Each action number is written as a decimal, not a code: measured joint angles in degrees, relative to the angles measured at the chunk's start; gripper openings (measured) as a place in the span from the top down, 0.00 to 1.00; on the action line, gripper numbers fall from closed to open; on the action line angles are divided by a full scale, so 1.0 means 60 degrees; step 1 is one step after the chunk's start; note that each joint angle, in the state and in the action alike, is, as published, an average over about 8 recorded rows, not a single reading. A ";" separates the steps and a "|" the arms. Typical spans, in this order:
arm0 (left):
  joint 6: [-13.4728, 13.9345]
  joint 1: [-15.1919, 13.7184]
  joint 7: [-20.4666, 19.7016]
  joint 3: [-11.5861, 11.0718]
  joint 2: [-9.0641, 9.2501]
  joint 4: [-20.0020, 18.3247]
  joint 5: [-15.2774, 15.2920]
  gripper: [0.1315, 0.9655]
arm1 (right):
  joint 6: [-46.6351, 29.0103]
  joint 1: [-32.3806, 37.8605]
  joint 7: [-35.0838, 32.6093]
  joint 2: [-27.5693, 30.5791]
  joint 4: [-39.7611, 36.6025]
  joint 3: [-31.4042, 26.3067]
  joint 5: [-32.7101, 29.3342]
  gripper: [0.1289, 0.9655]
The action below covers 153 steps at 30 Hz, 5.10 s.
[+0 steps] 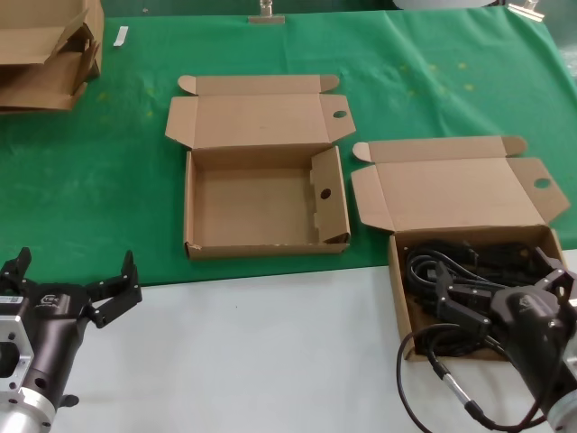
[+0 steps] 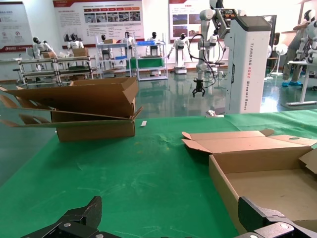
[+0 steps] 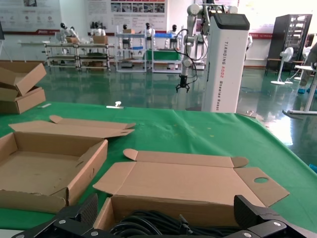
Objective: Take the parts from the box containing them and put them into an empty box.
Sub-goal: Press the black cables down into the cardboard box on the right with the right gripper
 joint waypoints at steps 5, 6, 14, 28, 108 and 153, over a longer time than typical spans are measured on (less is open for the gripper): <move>0.0000 0.0000 0.0000 0.0000 0.0000 0.0000 0.0000 0.00 | 0.0000 0.0000 0.0000 0.0000 0.0000 0.0000 0.0000 0.00; 0.0000 0.0000 0.0000 0.0000 0.0000 0.0000 0.0000 0.00 | 0.0000 0.0000 0.0000 0.0000 0.0000 0.0000 0.0000 0.00; 0.0000 0.0000 0.0000 0.0000 0.0000 0.0000 0.0000 0.00 | 0.0000 0.0000 0.0000 0.0000 0.0000 0.0000 0.0000 0.00; 0.0000 0.0000 0.0000 0.0000 0.0000 0.0000 0.0000 0.00 | 0.0000 0.0000 0.0000 0.0000 0.0000 0.0000 0.0000 0.00; 0.0000 0.0000 0.0000 0.0000 0.0000 0.0000 0.0000 0.00 | 0.0000 0.0000 0.0000 0.0000 0.0000 0.0000 0.0000 0.00; 0.0000 0.0000 0.0000 0.0000 0.0000 0.0000 0.0000 0.00 | 0.0000 0.0000 0.0000 0.0000 0.0000 0.0000 0.0000 0.00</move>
